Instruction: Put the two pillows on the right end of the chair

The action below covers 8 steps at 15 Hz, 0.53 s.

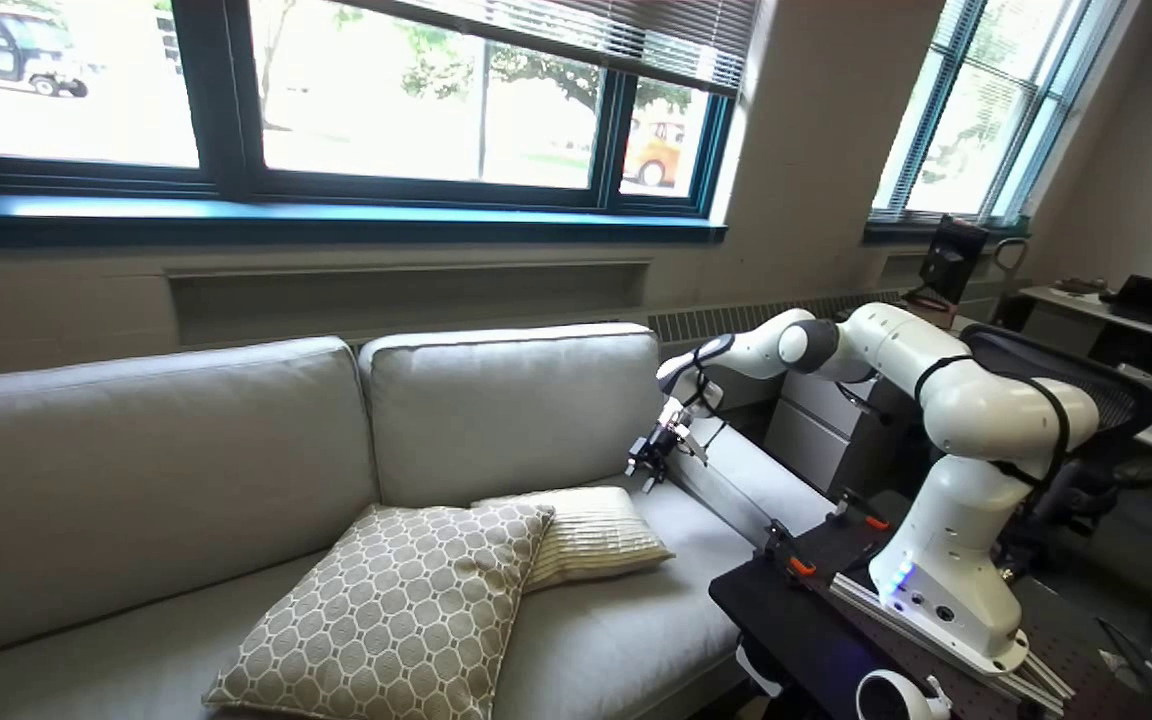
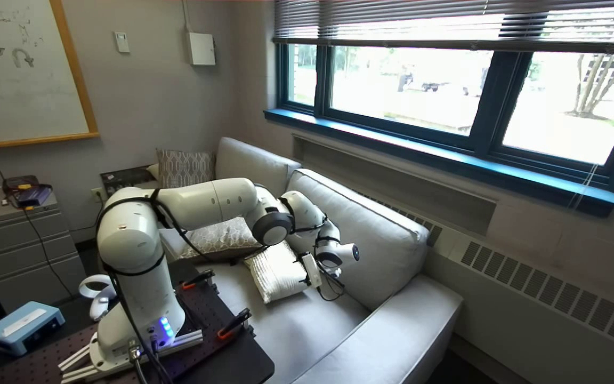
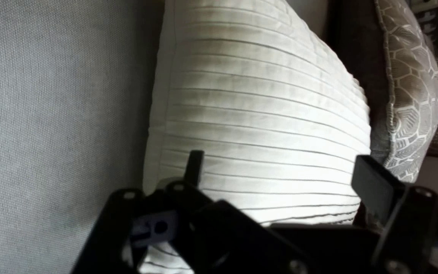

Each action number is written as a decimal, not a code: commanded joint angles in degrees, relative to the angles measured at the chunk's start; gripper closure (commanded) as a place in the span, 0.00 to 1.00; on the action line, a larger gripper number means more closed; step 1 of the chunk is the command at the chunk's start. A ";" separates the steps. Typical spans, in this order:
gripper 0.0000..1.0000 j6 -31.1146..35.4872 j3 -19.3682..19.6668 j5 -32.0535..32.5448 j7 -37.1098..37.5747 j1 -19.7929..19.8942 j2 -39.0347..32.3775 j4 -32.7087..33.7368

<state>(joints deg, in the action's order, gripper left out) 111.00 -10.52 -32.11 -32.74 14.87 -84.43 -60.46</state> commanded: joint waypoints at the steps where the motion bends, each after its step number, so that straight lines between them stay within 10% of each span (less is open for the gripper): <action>1: 0.00 0.55 -0.27 0.25 5.66 0.78 0.00 -1.61; 8: 0.00 3.45 2.76 3.56 23.22 -5.58 0.02 -2.13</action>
<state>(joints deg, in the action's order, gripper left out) 112.41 -9.89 -31.21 -17.40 13.27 -84.41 -62.78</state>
